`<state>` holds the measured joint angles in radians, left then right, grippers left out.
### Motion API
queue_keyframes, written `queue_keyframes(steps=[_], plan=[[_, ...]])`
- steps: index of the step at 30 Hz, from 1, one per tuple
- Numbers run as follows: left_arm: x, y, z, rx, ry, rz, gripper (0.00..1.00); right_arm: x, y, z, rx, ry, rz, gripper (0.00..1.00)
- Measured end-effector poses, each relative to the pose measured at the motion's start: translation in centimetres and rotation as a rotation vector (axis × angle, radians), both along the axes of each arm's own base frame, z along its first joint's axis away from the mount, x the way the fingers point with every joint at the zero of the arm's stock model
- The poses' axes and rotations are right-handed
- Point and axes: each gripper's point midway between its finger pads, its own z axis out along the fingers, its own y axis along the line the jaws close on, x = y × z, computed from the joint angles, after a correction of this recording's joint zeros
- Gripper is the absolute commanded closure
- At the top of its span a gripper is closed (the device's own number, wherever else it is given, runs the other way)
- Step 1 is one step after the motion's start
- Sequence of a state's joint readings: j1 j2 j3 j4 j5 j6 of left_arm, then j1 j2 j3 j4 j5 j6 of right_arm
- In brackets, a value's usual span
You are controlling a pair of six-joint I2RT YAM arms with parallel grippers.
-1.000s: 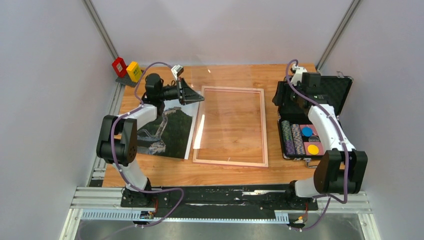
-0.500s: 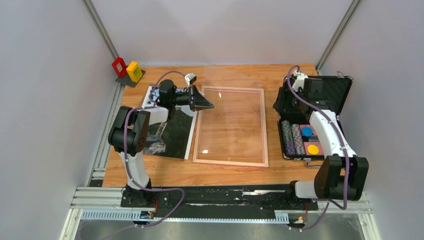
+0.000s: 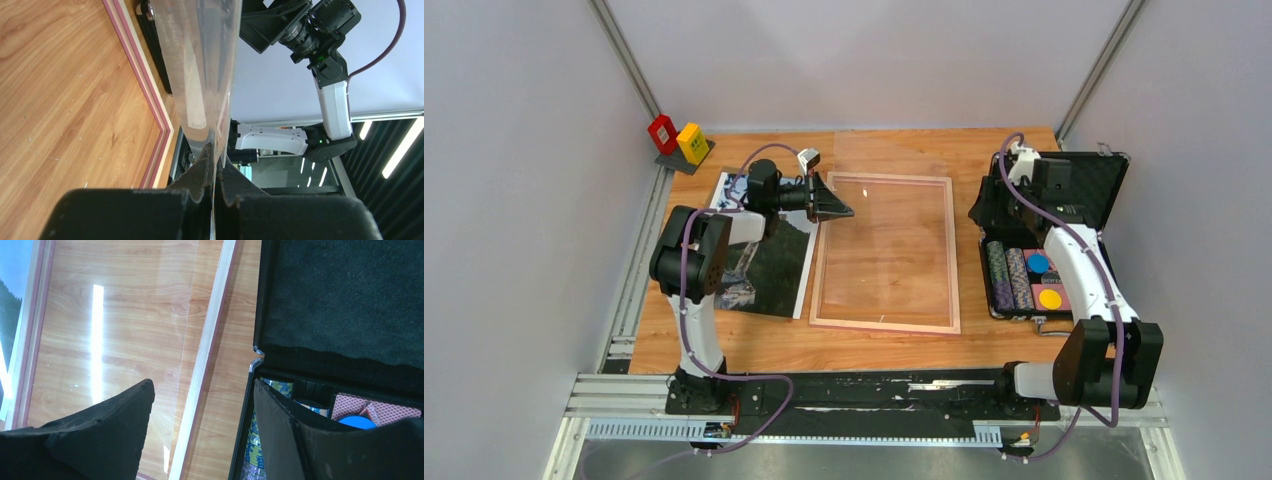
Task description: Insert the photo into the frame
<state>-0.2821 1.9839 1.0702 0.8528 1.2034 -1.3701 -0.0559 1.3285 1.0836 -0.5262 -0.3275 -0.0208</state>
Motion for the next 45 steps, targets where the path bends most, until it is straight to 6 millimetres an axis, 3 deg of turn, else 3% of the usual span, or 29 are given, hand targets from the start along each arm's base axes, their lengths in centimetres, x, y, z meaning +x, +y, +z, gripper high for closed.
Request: queue_keyframes(steps=[22,45], plan=[[-0.5,0.1,-2.9,0.078,0.005,-0.015,1.00,-1.0,1.2,-2.5,0.059,0.062,0.052,0.34],[-0.3,-0.2,-2.5,0.077,-0.014,-0.019,1.00,-1.3,1.6,-3.5,0.079,0.077,0.067,0.34]])
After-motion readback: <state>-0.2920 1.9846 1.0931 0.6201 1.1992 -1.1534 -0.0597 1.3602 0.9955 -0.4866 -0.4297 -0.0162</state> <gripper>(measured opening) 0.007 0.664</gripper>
